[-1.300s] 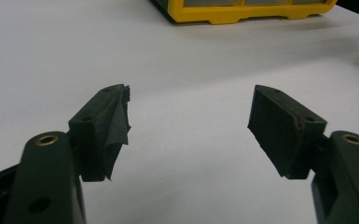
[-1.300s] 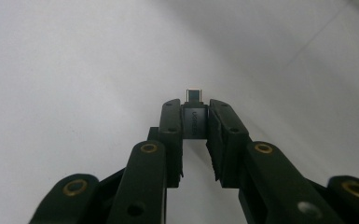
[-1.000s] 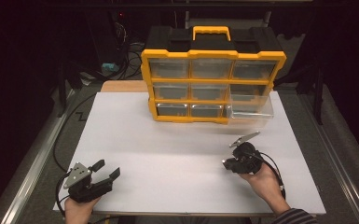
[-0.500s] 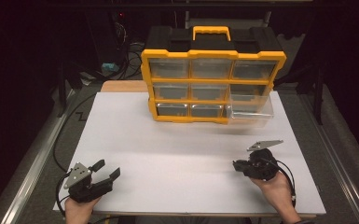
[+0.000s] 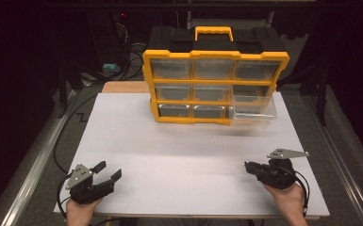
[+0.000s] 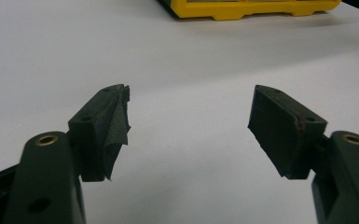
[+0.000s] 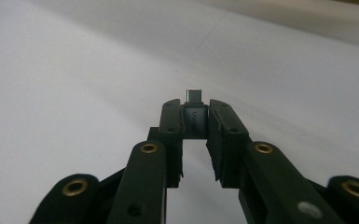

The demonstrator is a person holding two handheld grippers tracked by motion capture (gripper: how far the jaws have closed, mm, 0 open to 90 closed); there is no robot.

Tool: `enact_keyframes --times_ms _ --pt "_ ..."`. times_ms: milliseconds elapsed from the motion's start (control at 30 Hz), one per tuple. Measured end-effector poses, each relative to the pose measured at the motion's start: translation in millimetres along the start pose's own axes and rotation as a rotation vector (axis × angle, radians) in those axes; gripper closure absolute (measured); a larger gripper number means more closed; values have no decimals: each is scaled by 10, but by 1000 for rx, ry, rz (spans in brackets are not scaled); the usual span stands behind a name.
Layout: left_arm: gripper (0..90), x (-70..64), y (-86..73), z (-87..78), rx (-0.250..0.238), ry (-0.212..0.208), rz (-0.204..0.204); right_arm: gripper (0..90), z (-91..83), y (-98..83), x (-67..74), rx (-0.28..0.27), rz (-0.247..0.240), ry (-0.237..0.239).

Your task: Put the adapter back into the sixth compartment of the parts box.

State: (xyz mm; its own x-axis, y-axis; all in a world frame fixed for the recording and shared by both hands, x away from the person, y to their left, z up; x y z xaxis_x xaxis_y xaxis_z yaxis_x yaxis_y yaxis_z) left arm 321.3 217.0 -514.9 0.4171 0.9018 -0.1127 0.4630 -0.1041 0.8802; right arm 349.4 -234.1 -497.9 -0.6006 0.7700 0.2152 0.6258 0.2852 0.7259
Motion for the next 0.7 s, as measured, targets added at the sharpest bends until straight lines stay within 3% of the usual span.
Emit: enact_keyframes --times_ms 467,700 --pt "292 2 3 -5 -3 -1 -5 769 -233 189 11 -110 0 12" --pt "292 2 2 -4 -3 -2 -6 769 -323 322 37 -135 -11 15"
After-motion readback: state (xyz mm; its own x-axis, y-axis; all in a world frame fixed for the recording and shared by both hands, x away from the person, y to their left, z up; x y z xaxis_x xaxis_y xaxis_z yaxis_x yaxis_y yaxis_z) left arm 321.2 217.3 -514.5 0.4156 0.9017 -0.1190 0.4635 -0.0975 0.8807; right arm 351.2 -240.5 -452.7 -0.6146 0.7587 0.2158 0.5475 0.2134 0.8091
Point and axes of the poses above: each handheld gripper's, and its own axes: z roughly forward along the jaws, y roughly out of its top, x roughly to its left, the point moved 10 cm from there along z, roughly forward along the jaws, and after that the axes turned 4 degrees about y, right-handed, at the moved point
